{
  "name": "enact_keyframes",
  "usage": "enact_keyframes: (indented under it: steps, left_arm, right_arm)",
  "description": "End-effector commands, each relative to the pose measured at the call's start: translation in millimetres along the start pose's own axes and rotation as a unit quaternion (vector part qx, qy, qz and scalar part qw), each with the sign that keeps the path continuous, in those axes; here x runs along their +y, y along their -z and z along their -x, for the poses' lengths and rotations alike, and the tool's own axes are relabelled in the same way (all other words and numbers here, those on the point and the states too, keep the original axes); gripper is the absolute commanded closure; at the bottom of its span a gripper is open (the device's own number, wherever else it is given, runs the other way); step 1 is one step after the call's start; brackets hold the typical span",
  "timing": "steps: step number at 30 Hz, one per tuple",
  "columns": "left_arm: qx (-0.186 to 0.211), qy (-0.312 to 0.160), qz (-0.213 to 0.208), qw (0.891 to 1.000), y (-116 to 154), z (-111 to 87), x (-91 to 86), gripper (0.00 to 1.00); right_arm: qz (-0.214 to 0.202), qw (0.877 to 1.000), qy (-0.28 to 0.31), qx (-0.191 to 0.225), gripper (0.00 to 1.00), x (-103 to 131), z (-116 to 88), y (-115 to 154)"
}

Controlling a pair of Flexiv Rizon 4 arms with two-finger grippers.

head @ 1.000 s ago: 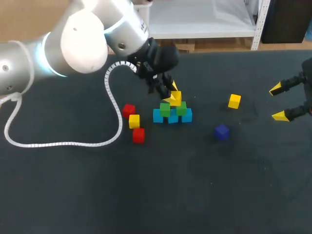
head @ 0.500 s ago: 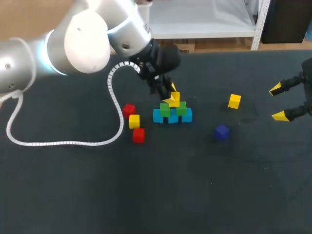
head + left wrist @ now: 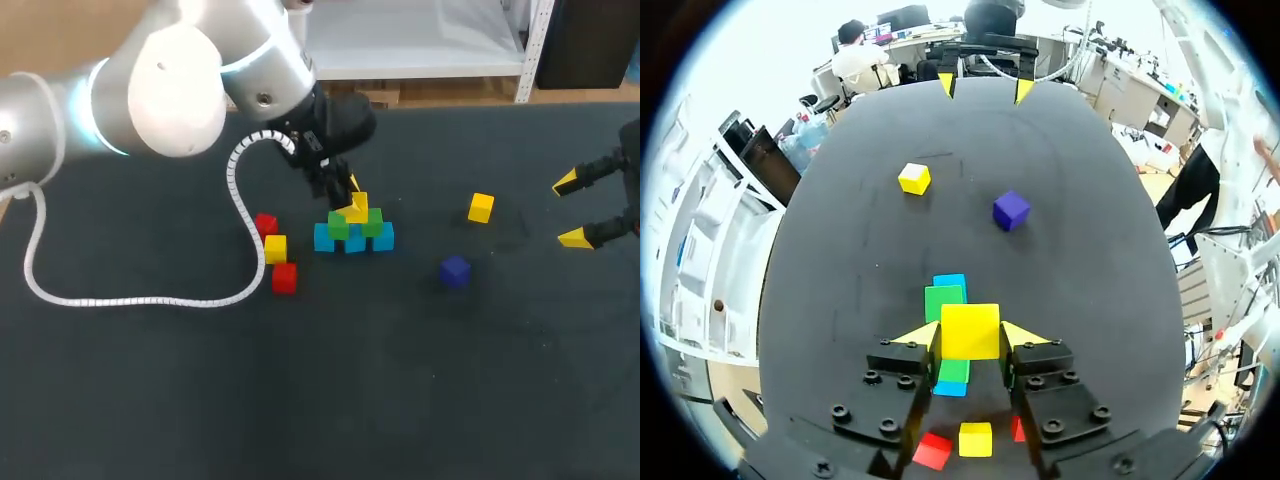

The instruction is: Place the blue cubes, place green cubes on the blue cubes, place the yellow cubes on the green cubes, then place the red cubes on the yellow cubes, and place purple cube on the red cubes.

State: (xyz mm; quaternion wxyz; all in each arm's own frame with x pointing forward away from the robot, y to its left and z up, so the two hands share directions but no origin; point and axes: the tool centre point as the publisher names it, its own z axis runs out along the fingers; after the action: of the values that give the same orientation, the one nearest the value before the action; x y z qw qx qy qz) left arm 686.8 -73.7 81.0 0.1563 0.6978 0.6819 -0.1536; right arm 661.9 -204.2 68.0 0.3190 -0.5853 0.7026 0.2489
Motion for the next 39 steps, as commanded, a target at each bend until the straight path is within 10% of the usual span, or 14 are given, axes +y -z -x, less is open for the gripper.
enact_keyframes:
  steps: [1, 39]
  left_arm:
    - [-0.002, 0.002, -0.001, 1.000, -3, -1.9, 1.2, 1.00]
    - [0.006, 0.017, -0.006, 1.000, -14, -1.6, 16.0, 1.00]
  right_arm:
    - [0.000, 1.000, 0.000, -0.001, 0.00, 0, 0, 0]
    - [0.000, 1.000, 0.000, -0.001, 0.00, 0, 0, 0]
